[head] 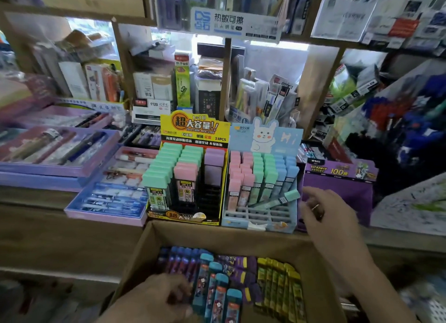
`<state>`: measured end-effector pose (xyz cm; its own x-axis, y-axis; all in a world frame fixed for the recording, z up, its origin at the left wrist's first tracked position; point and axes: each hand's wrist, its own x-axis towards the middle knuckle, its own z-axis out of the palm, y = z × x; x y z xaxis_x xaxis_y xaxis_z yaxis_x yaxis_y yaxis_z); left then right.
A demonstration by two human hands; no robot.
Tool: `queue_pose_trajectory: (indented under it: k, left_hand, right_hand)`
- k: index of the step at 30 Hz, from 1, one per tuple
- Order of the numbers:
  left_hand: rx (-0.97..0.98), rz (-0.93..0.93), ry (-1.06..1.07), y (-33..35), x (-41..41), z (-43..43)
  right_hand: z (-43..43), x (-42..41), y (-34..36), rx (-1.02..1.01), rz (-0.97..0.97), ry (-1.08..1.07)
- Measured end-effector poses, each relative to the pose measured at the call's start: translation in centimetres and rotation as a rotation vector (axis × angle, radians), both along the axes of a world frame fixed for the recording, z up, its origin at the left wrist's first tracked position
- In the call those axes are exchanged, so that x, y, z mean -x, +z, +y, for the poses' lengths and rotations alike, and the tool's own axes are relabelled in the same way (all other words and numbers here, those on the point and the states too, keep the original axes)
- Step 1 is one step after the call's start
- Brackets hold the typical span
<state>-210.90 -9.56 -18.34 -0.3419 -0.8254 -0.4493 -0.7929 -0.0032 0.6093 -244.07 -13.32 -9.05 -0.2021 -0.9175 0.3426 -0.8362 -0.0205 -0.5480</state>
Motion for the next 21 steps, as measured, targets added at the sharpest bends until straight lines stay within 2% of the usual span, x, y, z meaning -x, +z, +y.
queue_pose_trajectory:
  k: [6,15,21]
  left_hand:
    - [-0.07,0.008,0.073,0.7,-0.2,-1.0]
    - [-0.098,0.041,0.077,1.4,-0.3,-0.8]
    - [-0.085,0.051,0.081,1.4,-0.5,-0.4]
  right_hand:
    - [-0.9,-1.0,-0.2,-0.021,0.064,0.024]
    - [-2.4,-4.9,0.7,0.057,0.032,0.283]
    - [-3.0,-5.7,0.6,0.045,-0.007,0.33]
